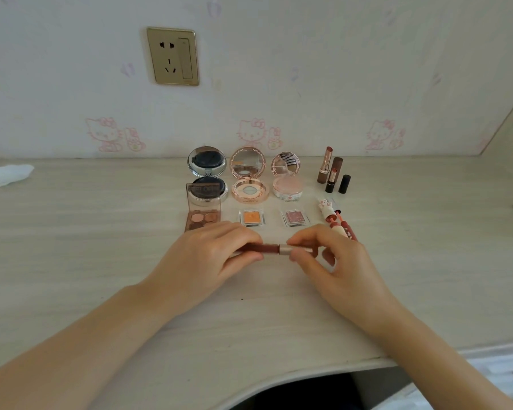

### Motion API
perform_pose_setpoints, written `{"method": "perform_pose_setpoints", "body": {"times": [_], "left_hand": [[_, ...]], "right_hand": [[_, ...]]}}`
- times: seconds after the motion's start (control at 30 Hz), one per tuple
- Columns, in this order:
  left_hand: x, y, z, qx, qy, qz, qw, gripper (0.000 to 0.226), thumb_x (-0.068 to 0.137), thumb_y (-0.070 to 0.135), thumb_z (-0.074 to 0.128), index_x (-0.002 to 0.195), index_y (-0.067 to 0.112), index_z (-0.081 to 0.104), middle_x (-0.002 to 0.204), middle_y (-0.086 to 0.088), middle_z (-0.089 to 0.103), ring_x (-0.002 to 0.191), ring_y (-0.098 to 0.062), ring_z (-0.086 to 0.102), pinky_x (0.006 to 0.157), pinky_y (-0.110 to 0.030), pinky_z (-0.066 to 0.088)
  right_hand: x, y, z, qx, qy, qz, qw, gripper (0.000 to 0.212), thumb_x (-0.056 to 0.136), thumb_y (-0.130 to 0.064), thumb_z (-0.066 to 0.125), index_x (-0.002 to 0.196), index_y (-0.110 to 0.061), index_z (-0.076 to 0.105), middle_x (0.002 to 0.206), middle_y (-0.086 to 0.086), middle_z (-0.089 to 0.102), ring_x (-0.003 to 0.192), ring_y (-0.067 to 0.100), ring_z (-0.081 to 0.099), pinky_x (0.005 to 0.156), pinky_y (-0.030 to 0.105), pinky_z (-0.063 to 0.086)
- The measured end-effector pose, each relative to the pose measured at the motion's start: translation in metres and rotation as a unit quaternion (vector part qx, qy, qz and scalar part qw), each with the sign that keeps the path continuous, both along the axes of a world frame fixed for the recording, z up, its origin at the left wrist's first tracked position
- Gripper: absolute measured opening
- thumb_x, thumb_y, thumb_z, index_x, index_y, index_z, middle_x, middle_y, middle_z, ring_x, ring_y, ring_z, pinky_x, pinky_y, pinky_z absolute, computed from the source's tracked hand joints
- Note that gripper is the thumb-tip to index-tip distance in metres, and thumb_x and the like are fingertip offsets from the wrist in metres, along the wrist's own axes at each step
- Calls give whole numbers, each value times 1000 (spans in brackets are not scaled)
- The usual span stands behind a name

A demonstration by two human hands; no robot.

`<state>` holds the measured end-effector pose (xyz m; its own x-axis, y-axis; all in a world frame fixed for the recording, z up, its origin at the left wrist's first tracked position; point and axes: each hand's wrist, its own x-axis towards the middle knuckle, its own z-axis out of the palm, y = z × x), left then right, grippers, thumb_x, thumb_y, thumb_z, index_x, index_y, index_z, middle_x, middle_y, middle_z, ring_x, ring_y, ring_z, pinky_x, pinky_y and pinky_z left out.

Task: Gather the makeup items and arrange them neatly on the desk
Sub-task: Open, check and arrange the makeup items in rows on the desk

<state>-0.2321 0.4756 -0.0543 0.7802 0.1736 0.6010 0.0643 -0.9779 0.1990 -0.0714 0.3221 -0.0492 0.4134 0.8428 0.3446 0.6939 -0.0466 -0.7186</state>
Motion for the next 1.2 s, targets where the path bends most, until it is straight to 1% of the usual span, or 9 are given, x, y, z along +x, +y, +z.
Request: {"method": "perform_pose_setpoints", "body": {"times": [0.1,0.2,0.3,0.47,0.6,0.7,0.83,0.93,1.2], "left_hand": [[0,0,0,-6,-1,3,1000,26,92,41,53,99,19,67,92,13,65,81,-8,60,66,-23,48],[-1,0,0,-11,-8,1,1000,26,92,40,53,100,19,66,93,12,65,81,-8,60,66,-25,49],[-1,0,0,-9,-6,1,1000,27,92,40,53,100,19,67,92,13,64,80,-8,60,66,-24,48],[0,1,0,-5,-1,4,1000,26,93,41,52,100,20,66,91,14,64,79,-6,58,65,-21,46],[0,4,-1,-16,-12,14,1000,26,91,41,53,99,21,66,91,15,64,78,-4,57,62,-26,48],[0,4,-2,-23,-13,11,1000,23,92,41,53,100,23,64,92,16,63,78,-3,56,62,-28,48],[0,3,-1,-20,-14,12,1000,24,91,42,52,100,22,65,92,14,64,77,-6,58,61,-28,48],[-1,3,-1,-23,-15,12,1000,26,91,42,53,100,21,65,92,14,65,78,-4,58,62,-27,48],[-1,5,-1,-49,-17,17,998,24,93,34,56,110,19,63,98,13,61,86,-1,54,75,-17,47]], "right_hand": [[0,-1,0,5,1,-1,1000,22,83,-15,66,88,-35,57,93,-21,57,90,4,50,75,13,37],[-1,-2,3,13,32,3,999,8,86,-39,61,90,-33,57,88,-19,59,88,2,52,75,11,38],[1,-3,0,-18,6,13,1000,36,92,-52,40,75,-28,61,78,-14,62,80,0,48,84,21,33],[0,0,-1,-2,-2,1,1000,11,91,-26,57,87,-36,60,80,-14,63,81,5,50,72,16,38],[0,-1,1,16,1,-8,1000,31,85,-10,67,88,-39,55,93,-22,56,84,0,49,72,12,42],[-1,-1,1,21,19,-3,1000,22,83,-27,68,95,-40,55,99,-28,55,90,-3,51,74,13,43],[0,0,0,24,55,-5,998,26,90,-51,41,97,-35,60,87,-18,66,81,9,59,74,29,50],[1,0,-1,19,36,-16,999,15,93,-37,48,88,-36,61,77,-16,66,73,7,55,63,15,43],[2,0,0,118,97,-59,987,25,93,-14,55,93,-39,61,88,-12,65,72,11,54,63,21,43]]}}
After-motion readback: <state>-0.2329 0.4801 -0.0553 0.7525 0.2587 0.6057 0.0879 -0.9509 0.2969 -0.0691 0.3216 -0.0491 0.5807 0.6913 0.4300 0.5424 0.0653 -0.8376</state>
